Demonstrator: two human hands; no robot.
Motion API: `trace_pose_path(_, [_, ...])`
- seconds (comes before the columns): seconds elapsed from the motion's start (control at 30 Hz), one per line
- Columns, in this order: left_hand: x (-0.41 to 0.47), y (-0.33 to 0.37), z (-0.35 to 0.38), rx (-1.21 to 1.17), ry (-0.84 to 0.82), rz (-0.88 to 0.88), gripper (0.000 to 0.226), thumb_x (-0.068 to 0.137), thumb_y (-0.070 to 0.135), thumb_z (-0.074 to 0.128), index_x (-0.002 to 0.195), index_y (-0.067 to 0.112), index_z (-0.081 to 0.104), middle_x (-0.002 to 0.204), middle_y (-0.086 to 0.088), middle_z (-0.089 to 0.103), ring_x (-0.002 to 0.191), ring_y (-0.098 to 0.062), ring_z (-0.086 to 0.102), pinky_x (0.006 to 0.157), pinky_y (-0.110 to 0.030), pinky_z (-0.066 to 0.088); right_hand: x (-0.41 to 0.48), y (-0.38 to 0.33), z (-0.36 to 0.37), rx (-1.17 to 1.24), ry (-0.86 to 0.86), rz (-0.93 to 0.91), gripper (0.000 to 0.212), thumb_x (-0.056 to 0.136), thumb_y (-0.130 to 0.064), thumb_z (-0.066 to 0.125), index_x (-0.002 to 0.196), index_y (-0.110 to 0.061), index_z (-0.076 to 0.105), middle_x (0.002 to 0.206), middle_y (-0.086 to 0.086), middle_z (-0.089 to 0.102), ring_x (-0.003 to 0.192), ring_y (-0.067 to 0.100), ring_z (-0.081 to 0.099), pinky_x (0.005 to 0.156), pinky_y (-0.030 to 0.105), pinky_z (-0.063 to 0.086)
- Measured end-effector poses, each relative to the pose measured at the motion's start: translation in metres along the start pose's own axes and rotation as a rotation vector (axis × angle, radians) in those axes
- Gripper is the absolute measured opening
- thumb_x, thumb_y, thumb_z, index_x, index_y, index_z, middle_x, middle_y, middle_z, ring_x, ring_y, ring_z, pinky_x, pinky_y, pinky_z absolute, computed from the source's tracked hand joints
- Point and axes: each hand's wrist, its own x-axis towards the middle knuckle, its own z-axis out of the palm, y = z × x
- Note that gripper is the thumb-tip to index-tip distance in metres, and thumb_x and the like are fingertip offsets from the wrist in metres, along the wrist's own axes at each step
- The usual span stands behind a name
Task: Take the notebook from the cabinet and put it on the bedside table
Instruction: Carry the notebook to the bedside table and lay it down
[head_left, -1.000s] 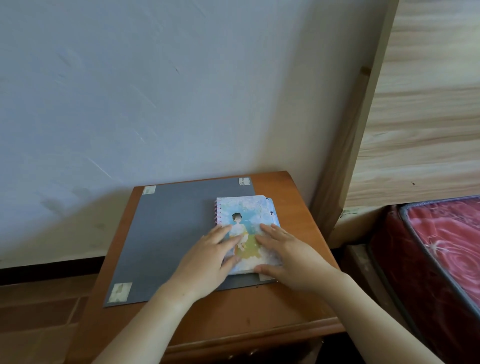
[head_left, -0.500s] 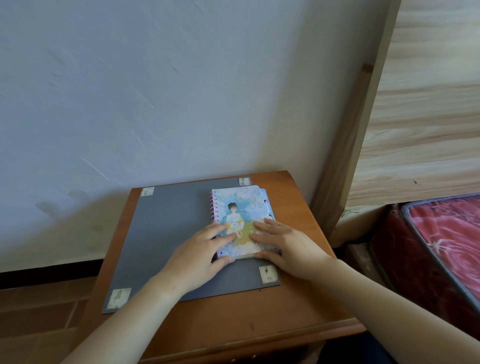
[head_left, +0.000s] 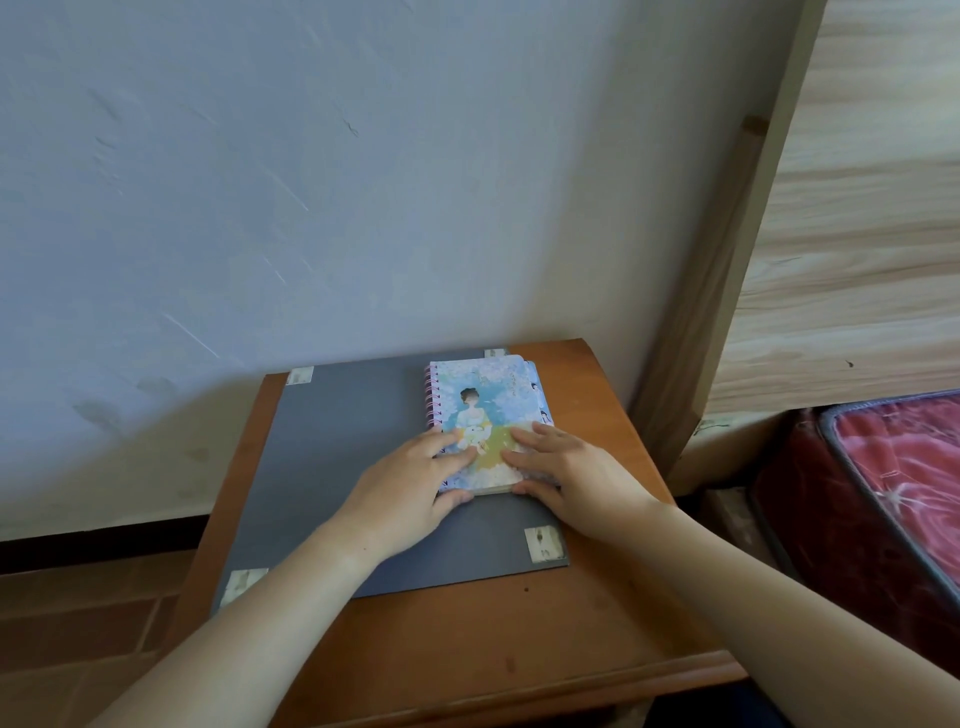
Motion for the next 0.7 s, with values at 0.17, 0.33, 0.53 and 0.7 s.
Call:
trace_pose_path(0.17, [0.010, 0.005, -0.001, -0.008, -0.012, -0.003, 0.048, 0.090, 0.044, 0.045, 0.136, 0.031, 0.038, 0.148, 0.008, 0.028, 0.134, -0.011, 0.025, 0.101, -0.030, 0.034, 0.001, 0.007, -0.003, -0.003, 0.003, 0.024, 0.041, 0.091, -0.035, 0.050, 0.131, -0.027, 0.046, 0.148, -0.003, 0.032, 0.138, 0.016, 0.021, 0.108, 0.027, 0.021])
trace_pose_path(0.33, [0.017, 0.015, 0.003, -0.074, 0.006, 0.003, 0.050, 0.088, 0.046, 0.049, 0.136, 0.033, 0.039, 0.151, 0.006, 0.020, 0.138, -0.011, 0.012, 0.105, -0.028, 0.025, -0.007, 0.018, -0.007, 0.016, 0.013, 0.049, 0.041, 0.091, -0.036, 0.049, 0.131, -0.027, 0.047, 0.148, -0.003, 0.033, 0.138, 0.016, 0.022, 0.109, 0.030, 0.023])
trace_pose_path(0.53, [0.013, 0.017, 0.009, -0.077, -0.039, -0.076, 0.078, 0.080, 0.066, 0.042, 0.143, 0.040, 0.005, 0.155, 0.011, 0.000, 0.142, -0.017, 0.000, 0.110, -0.040, 0.021, -0.022, 0.031, -0.012, 0.039, 0.045, 0.072, 0.040, 0.089, -0.038, 0.052, 0.129, -0.029, 0.049, 0.146, -0.004, 0.036, 0.137, 0.015, 0.024, 0.109, 0.028, 0.021])
trace_pose_path(0.7, [0.011, 0.016, 0.016, -0.008, -0.089, -0.129, 0.084, 0.079, 0.071, 0.030, 0.143, 0.033, -0.009, 0.156, 0.003, -0.003, 0.142, -0.020, 0.000, 0.113, -0.040, 0.010, -0.022, 0.031, -0.011, 0.038, 0.062, 0.084, 0.041, 0.090, -0.038, 0.050, 0.129, -0.028, 0.049, 0.147, -0.004, 0.035, 0.138, 0.014, 0.022, 0.109, 0.026, 0.019])
